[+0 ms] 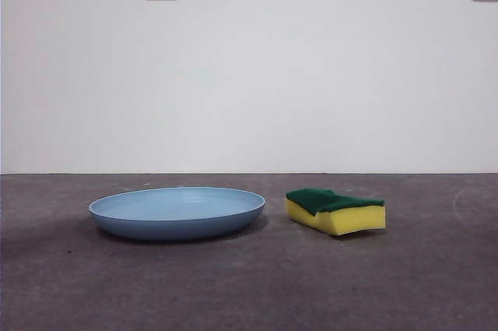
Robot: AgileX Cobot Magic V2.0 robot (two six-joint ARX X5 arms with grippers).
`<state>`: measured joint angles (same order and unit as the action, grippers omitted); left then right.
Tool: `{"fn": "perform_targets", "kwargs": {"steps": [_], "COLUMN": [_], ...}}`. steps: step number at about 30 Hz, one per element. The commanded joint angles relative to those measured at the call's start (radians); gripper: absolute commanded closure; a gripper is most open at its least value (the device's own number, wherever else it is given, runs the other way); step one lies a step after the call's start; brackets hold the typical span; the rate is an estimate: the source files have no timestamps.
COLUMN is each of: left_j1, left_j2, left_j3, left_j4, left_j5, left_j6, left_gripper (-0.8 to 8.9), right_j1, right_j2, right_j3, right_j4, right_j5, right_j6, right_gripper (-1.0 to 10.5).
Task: Pick up the plate,pick up the cloth,clean the plate with the cloth
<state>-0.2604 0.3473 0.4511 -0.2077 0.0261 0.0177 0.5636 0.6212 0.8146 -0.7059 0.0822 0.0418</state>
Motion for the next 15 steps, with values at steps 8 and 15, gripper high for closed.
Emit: {"fn": "perform_targets", "kwargs": {"steps": [8,15], "left_j1": [0.15,0.19], "left_j2": [-0.197,-0.295], "left_j3": [-0.323,-0.428], "left_j4": [0.078,0.08], "left_j5": [0.006,0.006], "left_j6": [0.01,0.009], "left_gripper": [8.16,8.16], "right_j1": [0.002,0.002], "right_j2": [-0.002,-0.002], "right_j3": [-0.008,-0.008], "right_j4": [0.007,0.007], "right_j5": [0.003,0.003], "right_j6": [0.012,0.012], "right_gripper": [9.5,9.5]}}
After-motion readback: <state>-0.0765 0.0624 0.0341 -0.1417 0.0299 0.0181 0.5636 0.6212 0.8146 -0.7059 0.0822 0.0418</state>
